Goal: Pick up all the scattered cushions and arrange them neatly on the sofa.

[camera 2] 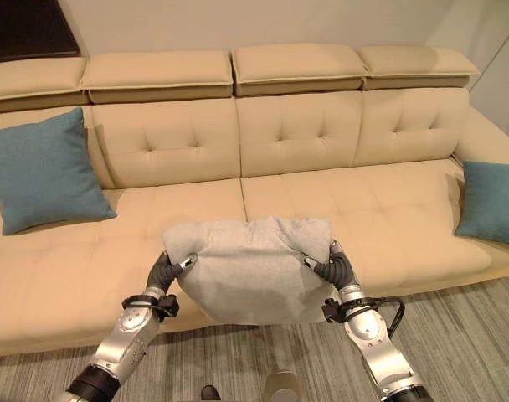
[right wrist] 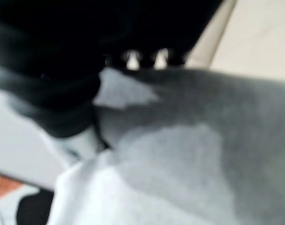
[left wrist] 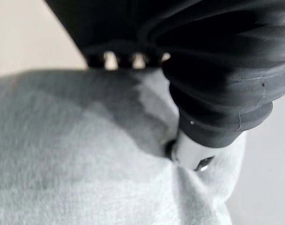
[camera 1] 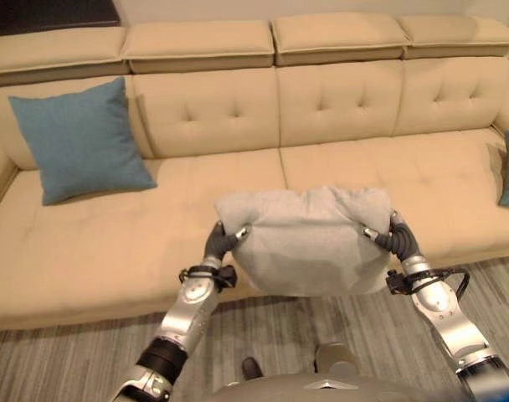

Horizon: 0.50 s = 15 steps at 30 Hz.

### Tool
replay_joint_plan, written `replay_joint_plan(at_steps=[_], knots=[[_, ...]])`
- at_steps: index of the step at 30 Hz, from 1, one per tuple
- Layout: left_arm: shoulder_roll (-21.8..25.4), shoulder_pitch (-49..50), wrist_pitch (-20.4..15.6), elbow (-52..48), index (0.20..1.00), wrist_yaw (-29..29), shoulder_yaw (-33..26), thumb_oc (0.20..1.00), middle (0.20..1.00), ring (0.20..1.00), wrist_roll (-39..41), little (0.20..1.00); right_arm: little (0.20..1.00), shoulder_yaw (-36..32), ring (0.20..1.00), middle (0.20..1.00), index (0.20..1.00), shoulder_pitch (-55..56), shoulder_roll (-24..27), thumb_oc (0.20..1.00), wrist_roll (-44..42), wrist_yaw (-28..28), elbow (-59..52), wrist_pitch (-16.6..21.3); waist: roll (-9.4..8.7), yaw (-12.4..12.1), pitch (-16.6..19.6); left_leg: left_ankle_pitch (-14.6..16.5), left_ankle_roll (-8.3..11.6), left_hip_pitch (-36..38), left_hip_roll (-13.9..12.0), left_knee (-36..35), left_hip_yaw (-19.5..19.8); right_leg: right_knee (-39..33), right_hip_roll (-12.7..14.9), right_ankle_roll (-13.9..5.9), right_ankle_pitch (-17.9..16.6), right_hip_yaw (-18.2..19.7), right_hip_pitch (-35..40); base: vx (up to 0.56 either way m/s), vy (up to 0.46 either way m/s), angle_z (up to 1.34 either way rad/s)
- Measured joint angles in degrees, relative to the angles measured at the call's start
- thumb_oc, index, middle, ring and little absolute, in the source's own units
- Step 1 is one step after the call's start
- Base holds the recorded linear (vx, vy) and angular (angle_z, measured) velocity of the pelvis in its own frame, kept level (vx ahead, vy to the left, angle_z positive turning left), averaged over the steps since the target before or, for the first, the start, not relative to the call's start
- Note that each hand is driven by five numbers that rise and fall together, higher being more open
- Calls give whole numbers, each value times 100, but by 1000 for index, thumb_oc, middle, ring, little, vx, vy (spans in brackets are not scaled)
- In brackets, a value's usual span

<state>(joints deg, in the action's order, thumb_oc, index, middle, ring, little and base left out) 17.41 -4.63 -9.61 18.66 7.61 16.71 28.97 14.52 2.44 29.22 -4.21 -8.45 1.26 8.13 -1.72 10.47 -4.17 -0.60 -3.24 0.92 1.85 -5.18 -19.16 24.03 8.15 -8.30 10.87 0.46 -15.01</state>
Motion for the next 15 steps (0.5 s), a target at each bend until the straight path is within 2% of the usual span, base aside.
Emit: replay_joint_plan(at_steps=[2,4,5,6,8,9,10,11,12,14,15], knots=[[10,-7,-13,0,200,0,-26,200,200,200,120,200,200,22,200,200,200,-79,4,200,0,43,1,-1,2,-56,-3,71,53,6,-29,0,3,-125,-138,21,4,-41,-272,175,-28,-9],[53,-4,-18,2,200,4,-40,200,200,200,164,200,200,41,200,200,200,-224,19,200,0,53,14,-16,-32,-40,-2,103,43,44,-25,2,-59,-577,-251,84,-366,-116,-624,218,-48,2],[36,-2,-24,22,200,5,-33,200,200,200,172,200,200,49,200,200,200,-298,14,200,1,51,37,-16,-40,-34,-23,243,-4,86,-47,12,-46,-661,-319,94,-525,-101,-800,143,-53,-5],[15,-3,-23,62,200,16,-55,200,200,200,188,200,200,67,200,200,200,-384,21,200,3,56,65,-22,-56,-40,-27,285,-19,128,-51,19,-87,-868,-371,51,-725,-79,-954,150,-71,-2],[-1,37,-22,74,200,20,-43,200,200,200,189,200,200,57,200,200,200,-392,25,200,3,37,107,-24,-181,24,-67,430,25,403,8,3,-71,-1469,-287,51,-1082,-130,-953,226,-132,8],[-32,83,-20,83,200,21,-38,200,200,200,189,200,200,57,200,200,200,-392,24,200,3,41,146,-23,-188,77,-29,522,96,480,-15,6,-28,-1619,-310,82,-1256,-157,-791,331,-196,11],[-120,63,-20,78,200,16,-24,200,200,200,188,200,200,-13,200,200,200,-420,37,200,4,40,230,-24,-80,157,-52,604,236,522,-137,27,90,-1663,-395,134,-1676,-271,-644,329,-212,30],[-163,52,-20,78,200,12,35,200,200,200,186,200,200,-53,200,200,200,-396,85,200,4,39,285,-26,21,251,-79,618,282,548,-256,53,187,-1627,-495,198,-1728,-278,-587,251,-170,40],[-210,43,-20,78,200,5,80,200,200,200,184,200,200,-95,200,200,200,-374,147,200,4,39,352,-35,100,286,-112,605,309,594,-355,100,244,-1512,-599,351,-1641,-285,-541,146,-161,32],[-274,45,-8,83,200,-22,197,200,200,200,180,200,200,-143,200,200,200,-344,277,200,4,43,450,-73,103,283,-135,616,393,591,-500,447,238,-1376,-666,696,-1519,-361,-432,140,-233,15],[-351,18,-7,132,200,-34,280,200,200,200,186,200,200,-228,200,200,200,-264,331,200,2,56,448,-73,114,315,-156,516,629,450,-621,895,318,-1337,-679,804,-1313,-428,-275,190,-359,52]])
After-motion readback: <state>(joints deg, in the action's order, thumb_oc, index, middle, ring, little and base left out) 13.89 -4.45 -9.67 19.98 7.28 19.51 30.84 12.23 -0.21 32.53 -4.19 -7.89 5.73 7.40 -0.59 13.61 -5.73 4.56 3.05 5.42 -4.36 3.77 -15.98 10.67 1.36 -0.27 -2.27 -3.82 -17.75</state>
